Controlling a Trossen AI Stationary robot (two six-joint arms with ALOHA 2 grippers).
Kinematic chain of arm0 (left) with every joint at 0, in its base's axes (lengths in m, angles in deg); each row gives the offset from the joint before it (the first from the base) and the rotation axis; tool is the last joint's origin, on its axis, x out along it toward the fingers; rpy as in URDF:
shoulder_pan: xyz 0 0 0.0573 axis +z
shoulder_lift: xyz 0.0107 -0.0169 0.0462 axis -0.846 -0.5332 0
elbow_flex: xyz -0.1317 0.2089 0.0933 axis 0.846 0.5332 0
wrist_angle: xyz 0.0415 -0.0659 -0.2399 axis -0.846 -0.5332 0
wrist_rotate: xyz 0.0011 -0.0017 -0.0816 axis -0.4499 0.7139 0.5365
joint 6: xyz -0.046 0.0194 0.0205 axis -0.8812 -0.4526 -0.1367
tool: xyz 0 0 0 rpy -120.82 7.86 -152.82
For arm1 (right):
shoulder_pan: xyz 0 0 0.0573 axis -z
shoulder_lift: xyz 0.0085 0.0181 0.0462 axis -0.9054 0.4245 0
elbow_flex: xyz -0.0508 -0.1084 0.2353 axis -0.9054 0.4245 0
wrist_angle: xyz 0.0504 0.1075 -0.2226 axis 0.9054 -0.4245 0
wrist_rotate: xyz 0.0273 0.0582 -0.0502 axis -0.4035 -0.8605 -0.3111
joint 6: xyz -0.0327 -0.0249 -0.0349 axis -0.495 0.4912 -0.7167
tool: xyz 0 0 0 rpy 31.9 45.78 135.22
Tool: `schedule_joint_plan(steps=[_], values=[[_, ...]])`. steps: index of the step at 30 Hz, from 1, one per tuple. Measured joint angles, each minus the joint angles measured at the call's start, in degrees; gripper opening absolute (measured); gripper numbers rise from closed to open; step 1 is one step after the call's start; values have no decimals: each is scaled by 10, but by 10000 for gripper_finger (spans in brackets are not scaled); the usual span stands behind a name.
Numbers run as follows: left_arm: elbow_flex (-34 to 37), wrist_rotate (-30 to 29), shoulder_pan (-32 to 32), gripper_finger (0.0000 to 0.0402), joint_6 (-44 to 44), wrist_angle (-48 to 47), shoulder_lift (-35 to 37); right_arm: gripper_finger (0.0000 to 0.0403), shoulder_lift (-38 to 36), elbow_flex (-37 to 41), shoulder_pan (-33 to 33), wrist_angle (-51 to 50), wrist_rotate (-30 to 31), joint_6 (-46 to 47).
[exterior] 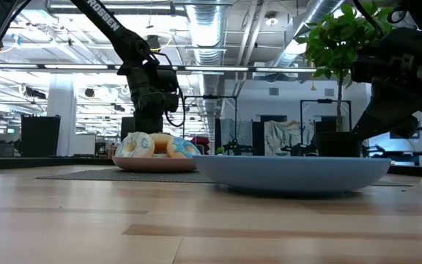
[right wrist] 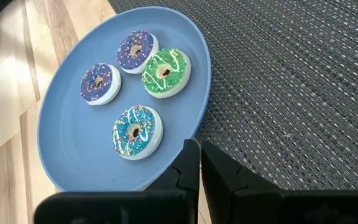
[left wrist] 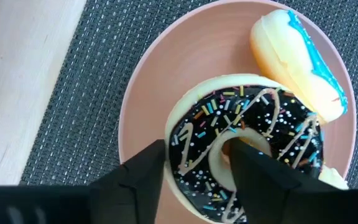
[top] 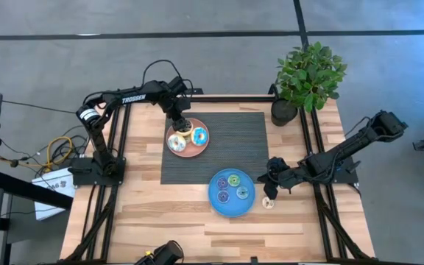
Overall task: Pick & Place donuts
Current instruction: Put the large black donut into the pink plate, then put the small white donut into the blue plate
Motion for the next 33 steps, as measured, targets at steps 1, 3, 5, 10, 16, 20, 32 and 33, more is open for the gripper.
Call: schedule_joint_plan(steps=[1, 3, 5, 10, 16, 20, 32, 33], values=[[0, 0, 0, 179, -2, 0, 0, 7, 0, 0, 0, 0, 0, 0], [0, 0, 0, 197, -4, 0, 0, 7, 0, 0, 0, 0, 0, 0], [0, 0, 0, 211, -4, 0, 0, 7, 0, 0, 0, 0, 0, 0], [0, -4, 0, 226, -6, -3, 0, 7, 0, 0, 0, 0, 0, 0], [0, -4, 0, 227, -9, -5, 0, 7, 0, 0, 0, 0, 0, 0], [-18, -5, 4, 227, -8, -22, 0, 7, 0, 0, 0, 0, 0, 0], [-89, -5, 24, 227, -6, -109, 0, 7, 0, 0, 0, 4, 0, 0], [-91, -5, 25, 227, -5, -119, 0, 7, 0, 0, 0, 4, 0, 0]])
